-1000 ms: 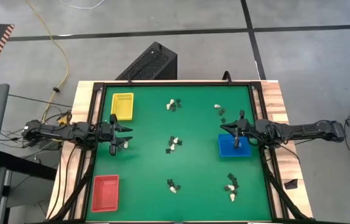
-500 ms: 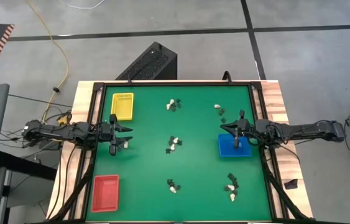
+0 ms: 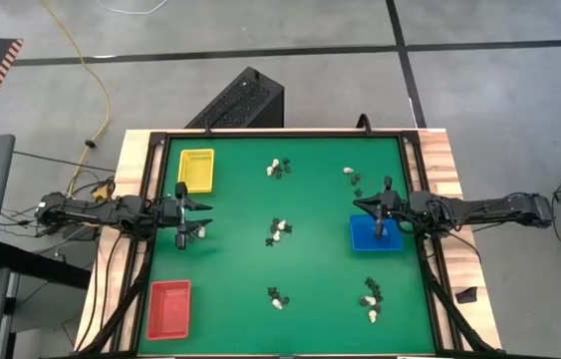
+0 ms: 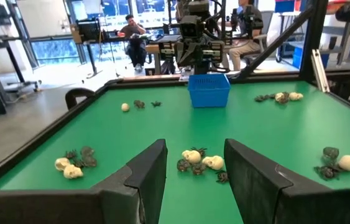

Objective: Sort Halloween decoration
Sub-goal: Put the white skull toy into the yellow bin

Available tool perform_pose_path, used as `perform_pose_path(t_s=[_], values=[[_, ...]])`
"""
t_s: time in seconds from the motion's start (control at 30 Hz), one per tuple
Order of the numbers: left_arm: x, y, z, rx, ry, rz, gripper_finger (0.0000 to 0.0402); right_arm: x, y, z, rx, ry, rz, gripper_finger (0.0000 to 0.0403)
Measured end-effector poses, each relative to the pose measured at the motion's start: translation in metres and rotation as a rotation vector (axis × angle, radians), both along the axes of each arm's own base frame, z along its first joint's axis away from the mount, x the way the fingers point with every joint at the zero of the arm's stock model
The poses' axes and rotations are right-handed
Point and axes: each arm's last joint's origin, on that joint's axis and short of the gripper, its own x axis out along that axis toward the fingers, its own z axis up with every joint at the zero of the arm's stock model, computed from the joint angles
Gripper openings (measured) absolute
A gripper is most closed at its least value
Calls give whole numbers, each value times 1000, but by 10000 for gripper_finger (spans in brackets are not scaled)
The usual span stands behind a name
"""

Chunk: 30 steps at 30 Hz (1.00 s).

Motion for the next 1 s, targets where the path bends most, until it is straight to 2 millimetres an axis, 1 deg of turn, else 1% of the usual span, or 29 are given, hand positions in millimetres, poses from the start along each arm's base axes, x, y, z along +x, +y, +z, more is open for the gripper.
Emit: perform_pose_path(t_s=[0.17, 0.27, 0.33, 0.43, 0.53, 0.63, 0.73, 0.83, 0.9, 1.0], values=[[0, 0, 2, -21, -26, -1, 151, 0, 0, 0, 0, 0, 0, 48], [-1, 0, 11, -124, -127, -9, 151, 0, 0, 1, 0, -8, -2, 48], [-2, 1, 18, -150, -206, 1, 151, 1, 0, 3, 14, -34, -5, 48], [-5, 1, 27, -104, -295, 13, 151, 2, -1, 11, 22, -127, -10, 48], [-6, 2, 33, -62, -353, 41, 151, 2, -3, 23, 46, -169, -37, 48], [-2, 6, 32, -68, -324, 165, 151, 6, -8, 41, 39, -182, -72, 48], [6, 11, 27, -64, -267, 244, 151, 16, -14, 54, -14, -110, -101, 48], [16, 16, 23, -67, -208, 241, 151, 29, -26, 69, -25, -27, -176, 48], [24, 19, 24, -68, -153, 223, 151, 36, -37, 75, -4, 86, -233, 49], [34, 25, 27, -70, -94, 226, 151, 47, -54, 80, 61, 300, -294, 59]])
